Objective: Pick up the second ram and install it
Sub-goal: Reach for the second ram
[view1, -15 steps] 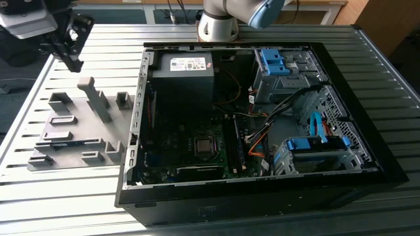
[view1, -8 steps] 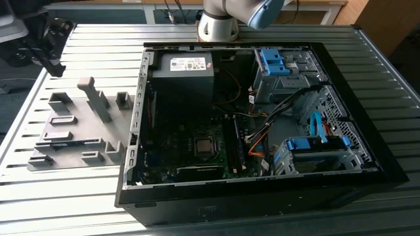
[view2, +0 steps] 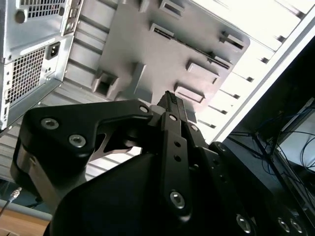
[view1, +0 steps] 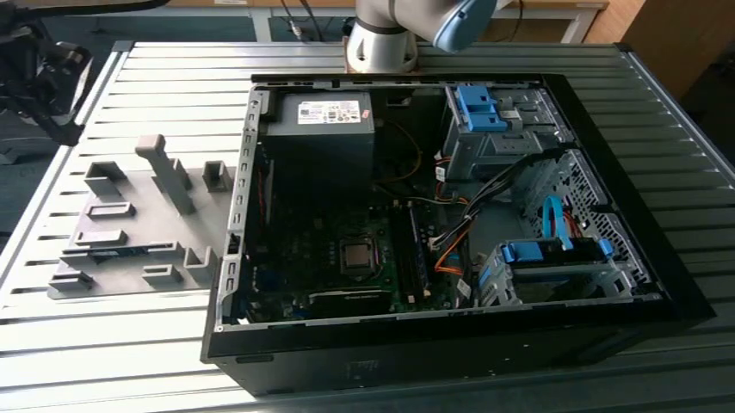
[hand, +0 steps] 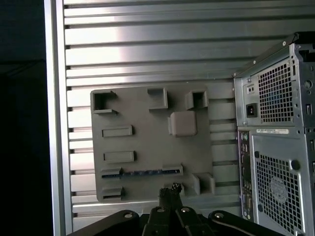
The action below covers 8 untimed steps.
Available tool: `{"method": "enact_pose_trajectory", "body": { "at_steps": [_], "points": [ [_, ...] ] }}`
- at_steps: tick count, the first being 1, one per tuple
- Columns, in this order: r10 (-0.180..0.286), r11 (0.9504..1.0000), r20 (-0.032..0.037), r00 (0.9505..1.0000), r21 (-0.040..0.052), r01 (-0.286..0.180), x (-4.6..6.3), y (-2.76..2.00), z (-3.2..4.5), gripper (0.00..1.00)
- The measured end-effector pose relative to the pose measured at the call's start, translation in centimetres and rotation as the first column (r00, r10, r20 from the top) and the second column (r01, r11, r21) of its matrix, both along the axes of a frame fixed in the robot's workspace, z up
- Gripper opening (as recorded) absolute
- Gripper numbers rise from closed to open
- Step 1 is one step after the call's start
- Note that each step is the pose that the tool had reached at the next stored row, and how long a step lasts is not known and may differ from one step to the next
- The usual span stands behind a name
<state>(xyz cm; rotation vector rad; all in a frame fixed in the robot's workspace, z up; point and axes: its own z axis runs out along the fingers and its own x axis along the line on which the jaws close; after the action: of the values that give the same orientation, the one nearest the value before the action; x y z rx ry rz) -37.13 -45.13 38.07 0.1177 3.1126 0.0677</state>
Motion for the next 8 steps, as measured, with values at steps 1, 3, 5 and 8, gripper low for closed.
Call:
{"method": "enact_pose_trajectory", "body": {
  "at_steps": [1,3,5,8],
  "points": [
    [0.000,1.0000,0.0001,1.0000,0.0000,0.000,-0.1,-0.26,-0.03,0.11],
    [0.000,1.0000,-0.0001,1.0000,-0.0001,0.000,-0.4,-0.71,-0.06,0.11],
    [0.000,1.0000,0.0001,1.0000,-0.0001,0.000,-0.8,-0.87,-0.09,0.11],
    [0.000,1.0000,0.0001,1.0000,-0.0001,0.000,-1.5,-0.93,-0.10,0.11]
  ]
}}
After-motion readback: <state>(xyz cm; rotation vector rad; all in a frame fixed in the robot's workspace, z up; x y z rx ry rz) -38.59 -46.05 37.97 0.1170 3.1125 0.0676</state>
